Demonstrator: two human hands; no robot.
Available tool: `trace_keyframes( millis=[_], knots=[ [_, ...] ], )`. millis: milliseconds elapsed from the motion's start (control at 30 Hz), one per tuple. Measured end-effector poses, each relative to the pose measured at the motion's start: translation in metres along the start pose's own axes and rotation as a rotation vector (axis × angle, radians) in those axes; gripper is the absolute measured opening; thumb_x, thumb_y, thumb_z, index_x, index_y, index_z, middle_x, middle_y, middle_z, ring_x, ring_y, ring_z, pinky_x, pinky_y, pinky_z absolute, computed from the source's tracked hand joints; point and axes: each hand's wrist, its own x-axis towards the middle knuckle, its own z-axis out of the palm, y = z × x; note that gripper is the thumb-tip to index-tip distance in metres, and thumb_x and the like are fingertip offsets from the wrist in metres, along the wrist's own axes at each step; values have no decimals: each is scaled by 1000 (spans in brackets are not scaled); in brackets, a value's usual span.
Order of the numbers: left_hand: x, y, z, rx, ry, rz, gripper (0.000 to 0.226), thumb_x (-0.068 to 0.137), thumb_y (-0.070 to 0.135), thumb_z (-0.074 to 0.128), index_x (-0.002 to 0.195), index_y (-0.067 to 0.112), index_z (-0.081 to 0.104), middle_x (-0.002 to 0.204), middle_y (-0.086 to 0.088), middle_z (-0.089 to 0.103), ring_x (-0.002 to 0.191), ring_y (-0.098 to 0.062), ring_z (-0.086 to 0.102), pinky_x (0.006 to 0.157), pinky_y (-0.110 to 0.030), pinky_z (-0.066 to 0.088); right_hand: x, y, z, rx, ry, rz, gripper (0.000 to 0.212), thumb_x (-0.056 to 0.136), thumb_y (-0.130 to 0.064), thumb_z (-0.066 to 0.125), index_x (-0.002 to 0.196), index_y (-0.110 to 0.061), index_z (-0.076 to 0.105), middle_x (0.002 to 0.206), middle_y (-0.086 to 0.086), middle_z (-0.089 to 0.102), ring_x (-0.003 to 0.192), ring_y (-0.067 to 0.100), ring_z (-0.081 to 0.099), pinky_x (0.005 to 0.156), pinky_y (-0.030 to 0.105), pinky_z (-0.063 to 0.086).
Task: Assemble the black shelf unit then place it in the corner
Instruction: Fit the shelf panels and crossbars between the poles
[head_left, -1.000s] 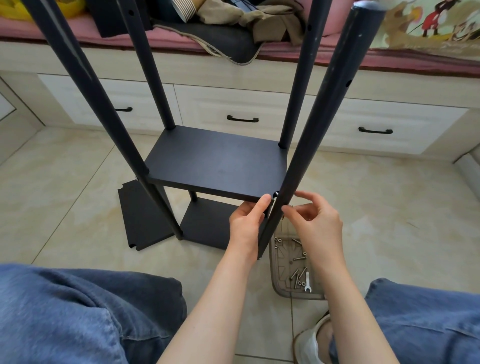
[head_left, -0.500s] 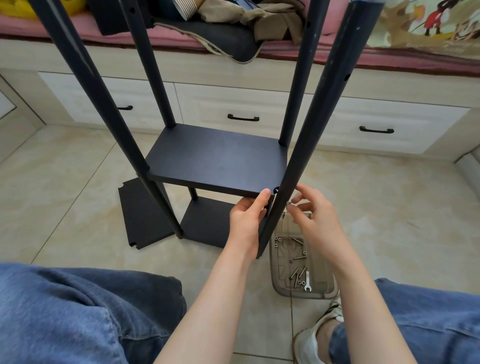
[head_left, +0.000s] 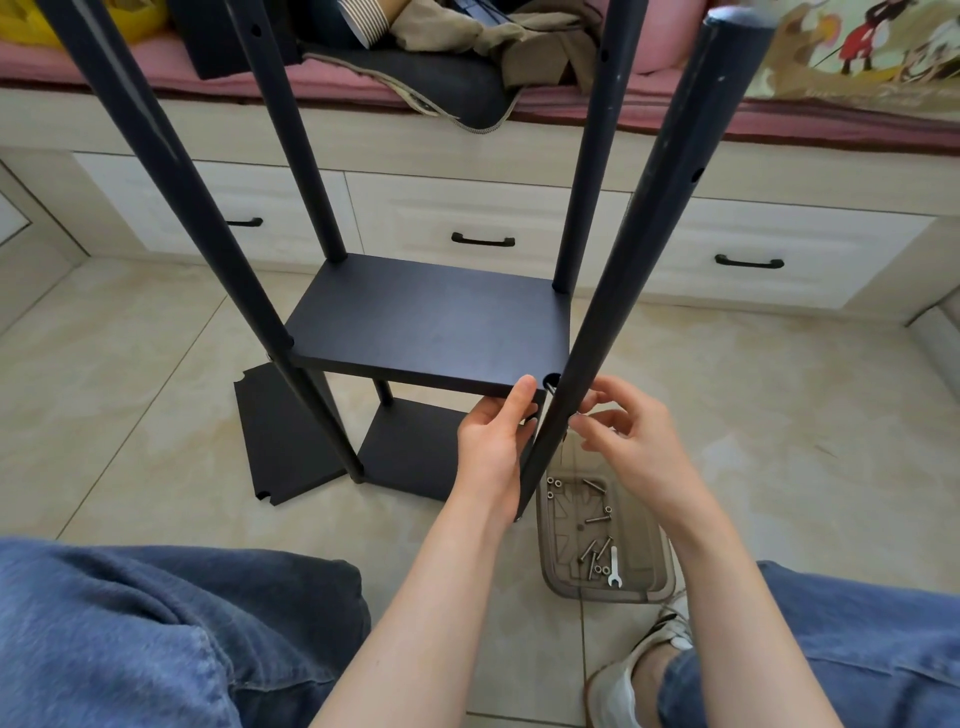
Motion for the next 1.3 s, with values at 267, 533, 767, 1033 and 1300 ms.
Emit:
trace_keyframes(
  millis=[267, 533, 767, 1033, 1300],
  knots=[
    [1, 0, 0, -21, -16, -11, 15, 91, 29, 73, 91, 15, 76, 95, -10, 74, 82, -18, 74, 68, -21, 57, -6, -1, 15, 27, 120, -44, 65, 89, 1, 65, 119, -56, 57, 79, -14, 57, 71, 9, 62, 72, 30, 57],
    [0, 1, -2, 30, -4, -25, 17, 89, 31, 75, 93, 15, 76, 97, -9, 76, 85, -17, 75, 67, -20, 57, -2, -9, 6, 55, 136, -8, 52, 81, -2, 76, 117, -38, 67, 75, -3, 69, 71, 18, 64, 81, 44, 56],
    [0, 1, -4, 65, 3, -25, 16, 90, 31, 75, 77, 26, 81, 89, -2, 78, 82, -14, 76, 65, -18, 56, -3, -10, 5, 44, 175, 32, 39, 79, -8, 80, 112, -25, 71, 84, -1, 71, 78, 12, 65, 82, 37, 56],
    [0, 7, 0, 126, -32, 32, 24, 94, 28, 71, 74, 36, 81, 79, 8, 77, 73, -5, 74, 59, -14, 54, 7, -12, -2, 12, 81, 37, 57, 81, -4, 77, 130, -28, 64, 114, 2, 61, 92, 19, 65, 88, 31, 54],
    [1, 1, -5, 252, 7, 21, 12, 93, 34, 72, 89, 24, 78, 88, 4, 79, 82, -7, 75, 61, -11, 53, 12, -10, -15, 222, -184, 146, 53, 87, 5, 67, 134, -19, 60, 110, 4, 75, 104, 18, 71, 89, 28, 55]
  ],
)
